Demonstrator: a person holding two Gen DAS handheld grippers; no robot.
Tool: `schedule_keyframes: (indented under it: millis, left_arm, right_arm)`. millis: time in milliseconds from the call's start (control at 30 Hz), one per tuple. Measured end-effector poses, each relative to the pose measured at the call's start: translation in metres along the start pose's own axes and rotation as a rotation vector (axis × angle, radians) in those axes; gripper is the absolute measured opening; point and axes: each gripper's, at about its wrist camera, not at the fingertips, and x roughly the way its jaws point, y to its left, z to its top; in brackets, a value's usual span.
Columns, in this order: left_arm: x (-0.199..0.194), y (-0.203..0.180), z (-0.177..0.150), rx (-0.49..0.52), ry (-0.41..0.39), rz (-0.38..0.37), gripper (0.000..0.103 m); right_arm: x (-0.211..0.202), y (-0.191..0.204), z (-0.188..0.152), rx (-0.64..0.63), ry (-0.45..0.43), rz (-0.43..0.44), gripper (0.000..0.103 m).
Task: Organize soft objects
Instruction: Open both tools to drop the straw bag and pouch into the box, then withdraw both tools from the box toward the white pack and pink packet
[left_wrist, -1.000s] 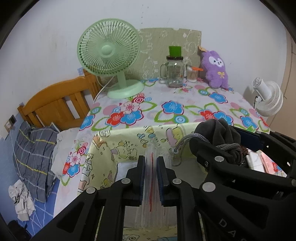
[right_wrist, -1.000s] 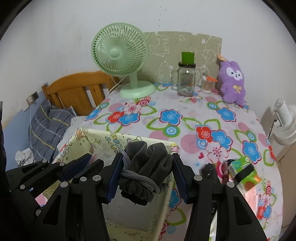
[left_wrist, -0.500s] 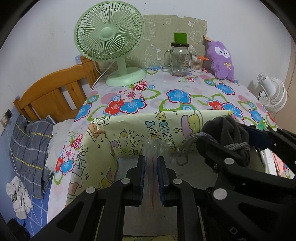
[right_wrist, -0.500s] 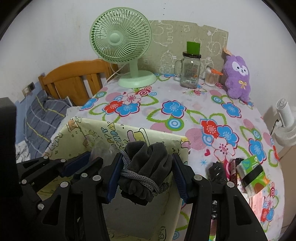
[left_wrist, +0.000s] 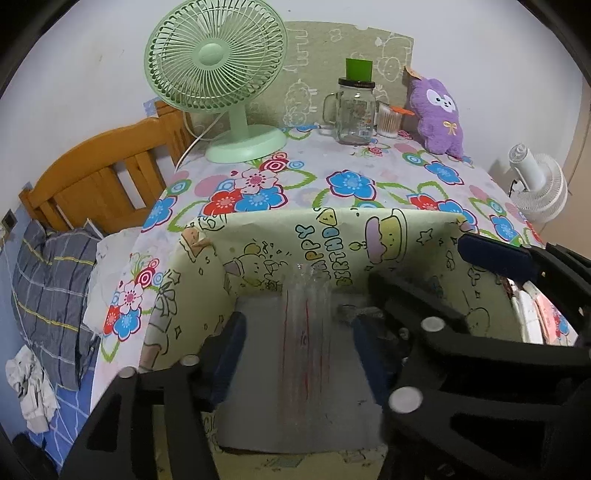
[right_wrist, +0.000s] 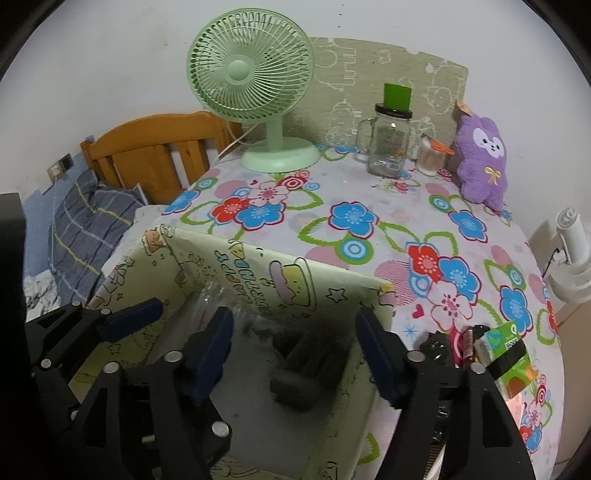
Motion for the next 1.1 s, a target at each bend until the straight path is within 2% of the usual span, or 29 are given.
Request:
schedule_keyframes:
  millis: [267, 600, 867, 1100]
  left_arm:
    - [-0.015, 0.001, -0.001, -0.016, -0.026, 0.007, 0.081]
    - [-0.043, -0.007, -0.002, -0.004, -0.097, 0.017, 0.097]
    - [-0.067, -0.018, -0.004, -0.003, -0.157, 0.037, 0.103]
    - [-0.084, -0.031, -0.006, -0.011, -0.185, 0.002, 0.103]
  right_arm:
    - [-0.014, 0.004, 0.001, -0.017, -0.025, -0.009, 0.083]
    - [-0.043, 0.001, 0.000, -0.008, -0.072, -0.007, 0.091]
    - [-0.068, -0.007, -0.004, 0.017, -0.102, 0.018, 0.094]
    - [-0.093, -0.014, -0.009, 0.019, -0.150, 0.001, 0.097]
